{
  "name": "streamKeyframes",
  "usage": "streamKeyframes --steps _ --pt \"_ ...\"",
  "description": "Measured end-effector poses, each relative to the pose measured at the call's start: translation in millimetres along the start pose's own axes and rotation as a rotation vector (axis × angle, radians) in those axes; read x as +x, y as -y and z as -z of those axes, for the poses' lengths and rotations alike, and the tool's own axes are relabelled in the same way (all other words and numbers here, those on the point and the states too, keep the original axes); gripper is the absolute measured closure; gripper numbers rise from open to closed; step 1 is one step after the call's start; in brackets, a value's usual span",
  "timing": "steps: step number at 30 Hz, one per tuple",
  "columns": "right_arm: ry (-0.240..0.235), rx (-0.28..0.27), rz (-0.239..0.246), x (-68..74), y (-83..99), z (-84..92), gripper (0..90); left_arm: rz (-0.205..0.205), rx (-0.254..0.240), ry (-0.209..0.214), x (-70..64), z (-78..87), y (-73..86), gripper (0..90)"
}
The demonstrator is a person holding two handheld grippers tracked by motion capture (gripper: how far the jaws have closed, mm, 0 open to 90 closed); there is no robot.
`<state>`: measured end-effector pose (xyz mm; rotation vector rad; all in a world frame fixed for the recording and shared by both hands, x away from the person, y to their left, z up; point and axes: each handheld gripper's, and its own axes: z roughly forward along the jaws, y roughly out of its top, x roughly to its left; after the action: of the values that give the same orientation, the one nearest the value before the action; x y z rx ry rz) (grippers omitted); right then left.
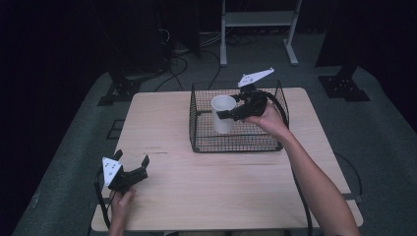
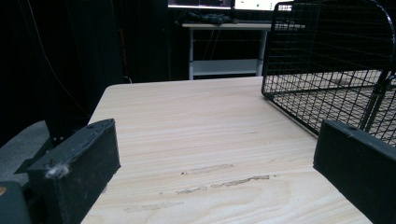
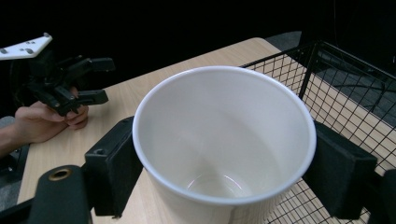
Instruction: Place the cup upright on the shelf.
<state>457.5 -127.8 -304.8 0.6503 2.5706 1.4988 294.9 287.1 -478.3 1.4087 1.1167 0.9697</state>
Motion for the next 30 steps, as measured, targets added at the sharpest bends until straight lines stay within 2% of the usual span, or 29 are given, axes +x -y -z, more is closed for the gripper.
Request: streamKeyframes --steps 8,14,16,25,30 --pt "-0.009 0.013 -0.004 -8.5 -7.8 -10.1 19.0 0.001 0.0 0.001 0.1 0.0 0.0 0.0" --pt "0.005 0.003 -0.005 -13.7 -15.0 -14.3 19.0 0.001 -0.001 0.001 0.1 0.0 0.0 0.0" --pt "0.0 0.003 -0.021 -17.9 -15.6 -15.7 19.0 0.001 -0.001 0.001 0.1 0.0 0.0 0.0" --pt "0.006 0.019 -0.083 -42.4 -3.5 -29.6 19.0 0.003 -0.001 0.003 0.6 0.0 0.0 0.0" --pt "0.013 0.019 -0.099 -47.4 1.9 -34.8 19.0 0.0 -0.002 0.004 0.3 0.0 0.1 0.0"
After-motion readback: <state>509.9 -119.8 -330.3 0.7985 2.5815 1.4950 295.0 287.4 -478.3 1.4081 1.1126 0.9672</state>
